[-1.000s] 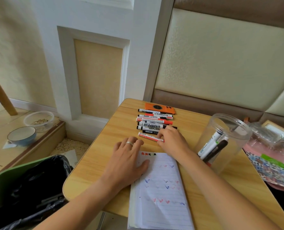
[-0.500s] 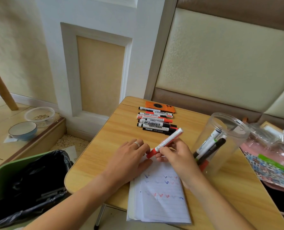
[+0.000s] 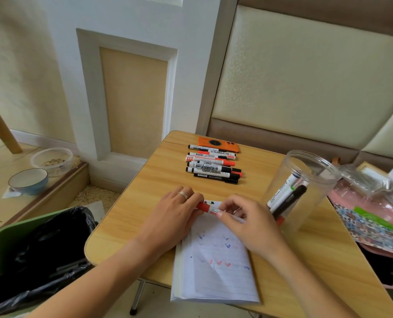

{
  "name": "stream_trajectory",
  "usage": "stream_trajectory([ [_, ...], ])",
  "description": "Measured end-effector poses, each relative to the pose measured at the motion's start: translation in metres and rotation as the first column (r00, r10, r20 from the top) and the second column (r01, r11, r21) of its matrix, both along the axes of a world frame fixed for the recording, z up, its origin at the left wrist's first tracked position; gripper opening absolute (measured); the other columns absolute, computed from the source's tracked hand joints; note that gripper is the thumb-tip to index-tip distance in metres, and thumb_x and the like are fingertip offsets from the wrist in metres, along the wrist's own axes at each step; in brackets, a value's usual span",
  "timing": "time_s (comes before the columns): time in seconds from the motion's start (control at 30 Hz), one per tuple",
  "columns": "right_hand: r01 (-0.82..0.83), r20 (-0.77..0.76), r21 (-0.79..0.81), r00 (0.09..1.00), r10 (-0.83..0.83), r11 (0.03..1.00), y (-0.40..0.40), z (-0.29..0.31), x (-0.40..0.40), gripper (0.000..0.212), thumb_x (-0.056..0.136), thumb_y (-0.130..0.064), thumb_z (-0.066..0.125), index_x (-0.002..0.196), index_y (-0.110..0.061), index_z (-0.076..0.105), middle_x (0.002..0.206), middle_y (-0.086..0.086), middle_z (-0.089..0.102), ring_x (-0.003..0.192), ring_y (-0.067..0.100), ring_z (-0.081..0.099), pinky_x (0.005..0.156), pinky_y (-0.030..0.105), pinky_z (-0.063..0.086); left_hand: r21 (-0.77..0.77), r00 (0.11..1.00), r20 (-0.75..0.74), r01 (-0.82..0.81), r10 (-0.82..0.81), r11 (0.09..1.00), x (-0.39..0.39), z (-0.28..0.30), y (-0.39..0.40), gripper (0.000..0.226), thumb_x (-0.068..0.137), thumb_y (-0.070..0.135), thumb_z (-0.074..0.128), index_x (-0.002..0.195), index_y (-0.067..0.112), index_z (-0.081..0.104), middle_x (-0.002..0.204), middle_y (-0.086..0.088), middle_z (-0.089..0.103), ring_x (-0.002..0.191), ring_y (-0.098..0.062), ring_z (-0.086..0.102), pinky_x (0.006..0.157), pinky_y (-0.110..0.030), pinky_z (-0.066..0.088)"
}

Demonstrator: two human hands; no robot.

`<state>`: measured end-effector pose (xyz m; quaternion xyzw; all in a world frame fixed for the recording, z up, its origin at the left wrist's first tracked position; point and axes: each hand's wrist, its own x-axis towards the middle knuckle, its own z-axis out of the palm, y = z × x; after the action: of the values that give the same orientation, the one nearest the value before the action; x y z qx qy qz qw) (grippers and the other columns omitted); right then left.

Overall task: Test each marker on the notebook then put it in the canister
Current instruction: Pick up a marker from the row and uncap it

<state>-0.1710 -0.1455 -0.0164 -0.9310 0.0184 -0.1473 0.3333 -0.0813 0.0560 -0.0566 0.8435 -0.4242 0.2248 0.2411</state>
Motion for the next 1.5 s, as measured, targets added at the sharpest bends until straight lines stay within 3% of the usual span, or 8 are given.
stream_trajectory([
  [0.1, -0.059, 0.016, -0.240, 0.998, 0.064, 0.969, 0.008, 0.001, 0.002, 0.018, 0.090, -0.047, 0.063, 0.102, -0.034, 0.064, 0.095, -0.018, 0.066, 0.089, 0.008, 0.062, 0.076, 0.036, 0.054, 0.008, 0.999, 0.003, 0.037, -0.037, 0.999, -0.002, 0.003, -0.001, 0.022, 0.105, 0.035, 0.043, 0.113, 0.022, 0.060, 0.097, 0.005, 0.053, 0.089, -0.016, 0.048, 0.074, -0.033, 0.046],
  [0.23, -0.124, -0.010, -0.362, 0.992, 0.129, 0.924, 0.019, 0.000, 0.004, 0.021, 0.100, -0.038, 0.050, 0.117, -0.032, 0.061, 0.106, -0.013, 0.062, 0.098, 0.016, 0.060, 0.079, 0.042, 0.053, -0.018, 0.990, -0.075, 0.122, -0.123, 0.992, -0.002, 0.005, 0.002, 0.031, 0.109, 0.037, 0.035, 0.116, 0.020, 0.060, 0.096, 0.005, 0.051, 0.089, -0.017, 0.046, 0.076, -0.031, 0.040],
  [0.4, -0.145, -0.032, -0.504, 0.988, 0.149, 0.851, 0.026, 0.002, 0.003, 0.029, 0.101, -0.051, 0.041, 0.116, -0.030, 0.055, 0.102, -0.010, 0.058, 0.093, 0.020, 0.060, 0.072, 0.040, 0.051, -0.057, 0.983, -0.130, 0.123, -0.130, 0.991, 0.003, 0.002, 0.001, 0.043, 0.108, 0.042, 0.027, 0.097, 0.016, 0.059, 0.091, 0.003, 0.056, 0.087, -0.016, 0.048, 0.077, -0.033, 0.041],
  [0.63, -0.121, -0.021, -0.540, 0.991, 0.130, 0.833, 0.031, 0.006, 0.004, 0.026, 0.107, -0.050, 0.038, 0.115, -0.031, 0.053, 0.096, -0.006, 0.066, 0.092, 0.027, 0.062, 0.067, 0.042, 0.047, -0.119, 0.984, -0.125, 0.115, -0.130, 0.986, 0.005, 0.002, 0.001, 0.049, 0.108, 0.045, 0.022, 0.087, 0.013, 0.054, 0.084, 0.003, 0.052, 0.079, -0.019, 0.046, 0.071, -0.037, 0.042],
  [0.8, -0.129, -0.040, -0.535, 0.991, 0.128, 0.835, 0.035, 0.008, 0.004, 0.031, 0.107, -0.051, 0.038, 0.123, -0.031, 0.056, 0.096, -0.003, 0.070, 0.092, 0.032, 0.062, 0.064, 0.042, 0.042, -0.126, 0.990, -0.073, 0.114, -0.124, 0.985, 0.004, 0.006, 0.003, 0.036, 0.107, 0.034, 0.033, 0.087, 0.014, 0.056, 0.083, 0.002, 0.053, 0.076, -0.017, 0.044, 0.069, -0.027, 0.034],
  [1.17, -0.145, -0.096, -0.521, 0.989, 0.111, 0.841, 0.038, 0.015, 0.001, 0.037, 0.106, -0.058, 0.030, 0.126, -0.035, 0.050, 0.090, 0.002, 0.071, 0.087, 0.036, 0.060, 0.067, 0.043, 0.047, -0.158, 0.991, -0.042, 0.120, -0.128, 0.980, 0.001, 0.009, 0.004, 0.030, 0.105, 0.029, 0.037, 0.087, 0.014, 0.057, 0.082, 0.003, 0.051, 0.075, -0.015, 0.043, 0.066, -0.031, 0.037],
  [1.4, -0.056, -0.094, -0.520, 0.996, 0.008, 0.852, 0.036, 0.017, 0.001, 0.041, 0.104, -0.061, 0.036, 0.094, -0.024, 0.049, 0.083, 0.006, 0.066, 0.087, 0.039, 0.061, 0.061, 0.039, 0.031, -0.206, 0.994, -0.033, 0.093, -0.102, 0.974, 0.001, 0.011, 0.003, 0.030, 0.106, 0.031, 0.037, 0.089, 0.016, 0.056, 0.084, 0.005, 0.051, 0.077, -0.013, 0.042, 0.065, -0.031, 0.037],
  [1.5, -0.039, -0.055, -0.505, 0.998, 0.013, 0.862, 0.034, 0.014, 0.001, 0.043, 0.102, -0.066, 0.034, 0.087, -0.026, 0.038, 0.064, -0.006, 0.045, 0.072, 0.031, 0.055, 0.057, 0.037, 0.030, -0.203, 0.992, -0.051, 0.106, -0.119, 0.973, 0.002, 0.009, 0.004, 0.030, 0.107, 0.031, 0.036, 0.093, 0.015, 0.057, 0.087, 0.005, 0.052, 0.079, -0.015, 0.045, 0.070, -0.033, 0.040],
])
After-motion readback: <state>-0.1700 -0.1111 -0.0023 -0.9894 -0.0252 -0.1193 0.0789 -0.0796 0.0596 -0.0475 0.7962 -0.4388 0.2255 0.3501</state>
